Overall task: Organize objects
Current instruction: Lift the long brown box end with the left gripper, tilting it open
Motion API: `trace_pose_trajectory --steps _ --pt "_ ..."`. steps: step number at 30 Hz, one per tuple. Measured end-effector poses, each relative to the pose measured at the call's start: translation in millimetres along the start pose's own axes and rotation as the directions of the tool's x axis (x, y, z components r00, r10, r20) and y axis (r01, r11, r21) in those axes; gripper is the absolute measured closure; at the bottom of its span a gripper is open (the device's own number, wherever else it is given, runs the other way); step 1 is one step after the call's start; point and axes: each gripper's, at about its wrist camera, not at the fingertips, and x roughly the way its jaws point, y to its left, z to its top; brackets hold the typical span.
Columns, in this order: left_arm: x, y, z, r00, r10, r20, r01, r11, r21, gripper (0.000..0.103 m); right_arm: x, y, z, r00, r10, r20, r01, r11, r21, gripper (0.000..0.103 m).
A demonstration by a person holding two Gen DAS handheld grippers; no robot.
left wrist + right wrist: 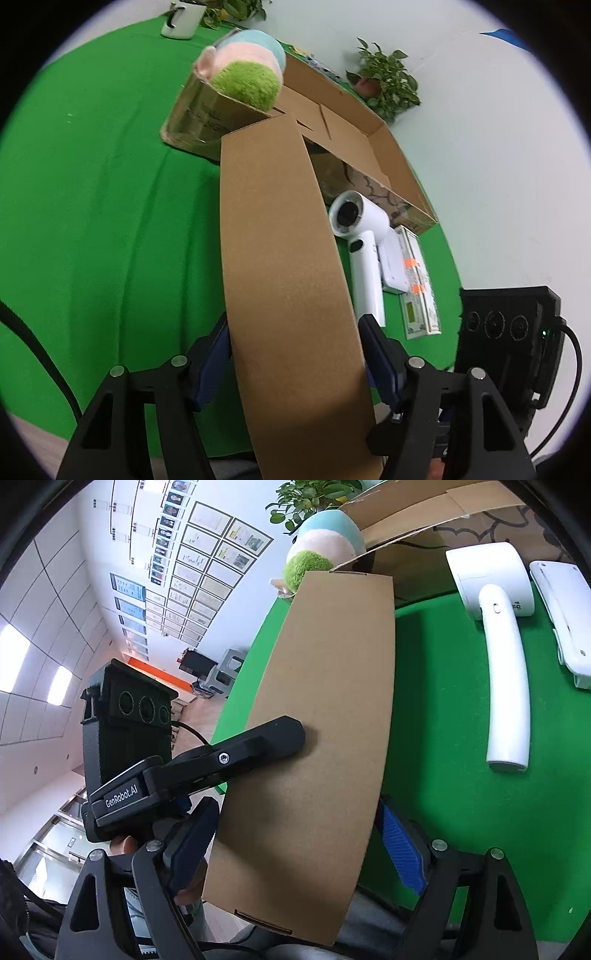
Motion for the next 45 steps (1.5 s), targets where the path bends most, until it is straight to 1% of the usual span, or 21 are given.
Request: trace_pose_trajectory --steps 1,3,4,7,8,9,14,16,18,20,21,22,23,24,25,28,35,36,38,43,45 --pt "-1.3 -1.9 0.0 1.0 0.017 0.004 -0.017 1.0 0.002 0.037 1.6 1.7 1.1 1.0 -0.018 0.003 0.018 1.0 -0.003 0.008" --pt "-2.9 -11.1 -0.4 0.997 0.072 0.017 -0.072 0.997 0.029 0.037 2.6 4.6 0.2 0.999 -0.049 0.008 0.049 0.999 -0.014 0.005" --pt "-5.5 -15.4 -1.2 0.995 0.102 0.024 -0.103 0.994 0.048 0.037 -6.6 2.7 -4.1 0.999 -0.05 0.009 0.051 0.999 -0.018 0.005" --pt "-7.7 -28.5 -1.8 0.982 0.187 0.037 -0.19 0.976 0.108 0.038 -5.2 6.4 0.3 0.998 -0.068 0.014 0.069 0.997 -0.039 0.004" --pt "-6.5 -31.3 -1.0 0.978 0.205 0.037 -0.208 0.971 0.116 0.038 -6.1 9.2 1.8 0.996 -0.091 0.024 0.092 0.994 -0.058 0.004" --pt "-6.4 -31.6 -0.7 0.978 0.205 0.036 -0.207 0.971 0.117 0.038 -9.3 11.0 1.1 0.994 -0.104 0.031 0.106 0.992 -0.067 0.004" --pt "-5.7 -32.9 4.3 0.978 0.199 0.056 -0.204 0.972 0.113 0.039 -27.0 23.3 -5.0 0.984 -0.169 0.059 0.175 0.976 -0.129 0.003" --pt "-5.9 -36.0 4.6 0.98 0.19 0.059 -0.196 0.973 0.122 0.041 -33.0 28.8 -8.9 0.979 -0.193 0.073 0.202 0.967 -0.156 0.006" --pt "-4.8 -41.9 5.1 0.982 0.181 0.063 -0.188 0.973 0.132 0.043 -39.7 35.2 -12.6 0.978 -0.19 0.083 0.202 0.962 -0.182 0.009" --pt "-3.1 -47.8 5.6 0.984 0.168 0.063 -0.175 0.974 0.145 0.047 -45.4 44.7 -14.6 0.979 -0.181 0.095 0.197 0.957 -0.213 0.01" --pt "-1.7 -50.4 5.6 0.985 0.163 0.062 -0.17 0.973 0.153 0.049 -58.9 42.8 -22.5 0.979 -0.178 0.102 0.197 0.953 -0.229 0.01" --pt "-0.6 -53.4 5.7 0.985 0.159 0.064 -0.167 0.972 0.163 0.056 -62.4 46.4 -23.5 0.979 -0.175 0.106 0.197 0.95 -0.243 0.01" --pt "0.9 -56.6 5.5 0.986 0.156 0.063 -0.165 0.971 0.17 0.057 -62.9 50.4 -22.6 0.979 -0.174 0.11 0.197 0.946 -0.259 0.01" --pt "1.6 -58.6 5.3 0.986 0.154 0.064 -0.163 0.971 0.173 0.057 -69.5 47.9 -36.9 0.978 -0.176 0.111 0.2 0.943 -0.265 0.01" --pt "2.4 -59.8 5.0 0.988 0.145 0.063 -0.153 0.973 0.174 0.057 -70.0 48.5 -38.0 0.977 -0.181 0.111 0.205 0.942 -0.267 0.01" --pt "5.3 -65.4 3.5 0.992 0.118 0.05 -0.125 0.975 0.185 0.069 -68.3 44.1 -39.6 0.974 -0.205 0.097 0.223 0.942 -0.251 0.01" --pt "11.2 -91.3 -0.9 0.999 0.034 0.037 -0.042 0.966 0.256 0.069 -79.5 40.4 -42.8 0.968 -0.218 0.121 0.242 0.941 -0.235 0.01" --pt "13.2 -94.4 -1.5 0.999 0.028 0.032 -0.036 0.963 0.266 0.07 -84.2 39.7 -42.9 0.967 -0.22 0.132 0.246 0.941 -0.232 0.01" --pt "18.2 -100.1 -3.2 1.0 -0.006 0.011 0.003 0.961 0.276 0.069 -94.2 36.4 -45.7 0.964 -0.22 0.148 0.249 0.943 -0.221 0.01" --pt "15.0 -108.6 -7.4 0.999 -0.039 0.027 0.029 0.948 0.318 0.069 -112.8 25.6 -51.0 0.957 -0.228 0.178 0.26 0.947 -0.188 0.011" --pt "12.2 -108.3 -7.8 0.999 -0.026 0.04 0.012 0.949 0.315 0.069 -114.4 23.3 -52.9 0.956 -0.23 0.182 0.263 0.947 -0.183 0.014"
